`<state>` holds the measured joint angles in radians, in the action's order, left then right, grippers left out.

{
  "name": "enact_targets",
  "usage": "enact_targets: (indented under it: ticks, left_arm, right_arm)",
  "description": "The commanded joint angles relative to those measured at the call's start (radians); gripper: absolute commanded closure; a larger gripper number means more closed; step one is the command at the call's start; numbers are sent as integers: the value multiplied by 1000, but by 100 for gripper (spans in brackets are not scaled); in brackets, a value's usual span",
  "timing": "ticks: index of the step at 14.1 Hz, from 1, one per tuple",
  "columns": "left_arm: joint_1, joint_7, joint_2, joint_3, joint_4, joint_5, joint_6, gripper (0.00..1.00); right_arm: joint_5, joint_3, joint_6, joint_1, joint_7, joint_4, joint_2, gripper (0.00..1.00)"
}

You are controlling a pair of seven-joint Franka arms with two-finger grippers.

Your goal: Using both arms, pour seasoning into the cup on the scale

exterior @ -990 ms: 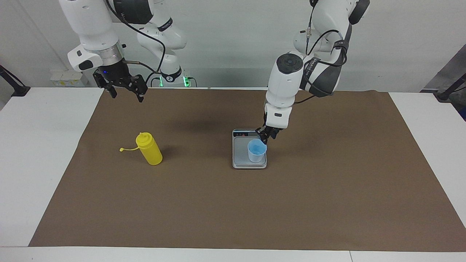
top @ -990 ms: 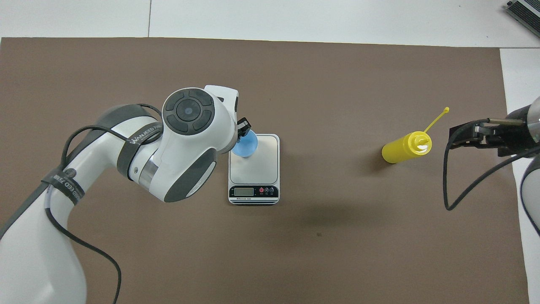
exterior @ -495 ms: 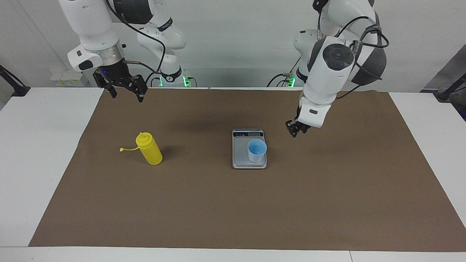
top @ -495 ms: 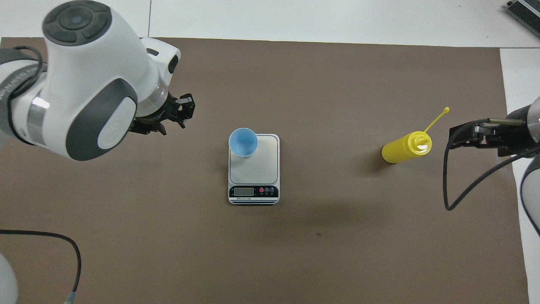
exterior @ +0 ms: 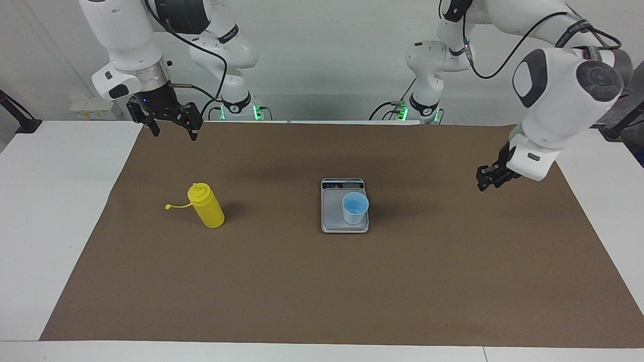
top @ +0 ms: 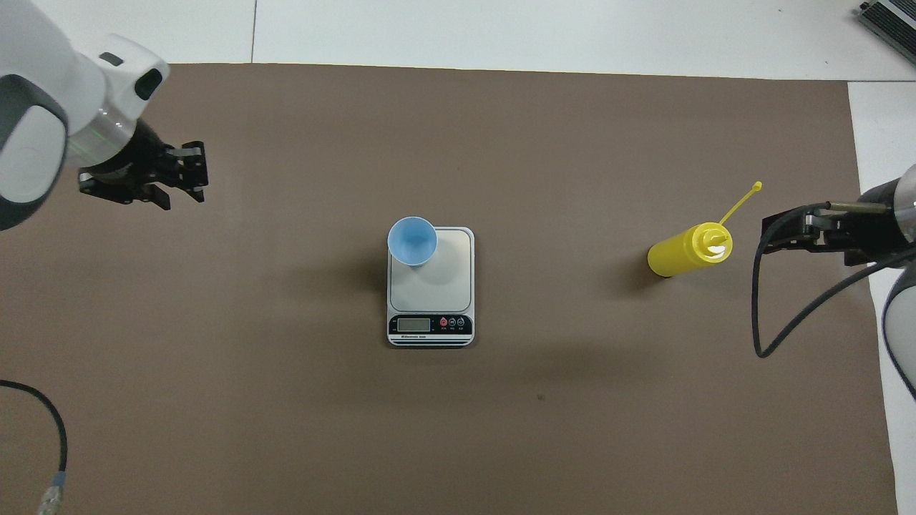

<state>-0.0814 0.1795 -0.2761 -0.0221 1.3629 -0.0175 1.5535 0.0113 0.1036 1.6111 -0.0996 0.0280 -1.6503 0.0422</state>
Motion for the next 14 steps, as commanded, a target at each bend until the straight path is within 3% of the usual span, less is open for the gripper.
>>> enact_targets:
  ticks: [1, 3, 6, 11, 14]
  left_arm:
    - [-9, -129, 31, -73, 40, -21, 16, 56]
    - [-9, -134, 63, -84, 114, -21, 77, 55]
    - [-11, -126, 112, -82, 235, -21, 167, 51]
    - [-11, -120, 124, -78, 246, -21, 162, 44]
    - [-9, -127, 172, -78, 260, -21, 126, 44]
  right_arm:
    - [-82, -2, 129, -80, -263, -150, 71, 0]
    - [-151, -4, 238, -120, -422, -268, 120, 0]
    - [-292, -4, 338, -169, -661, -368, 143, 0]
    - [-512, -5, 463, -206, -1018, -498, 150, 0]
    - [-681, -5, 523, -245, -1251, -578, 137, 0]
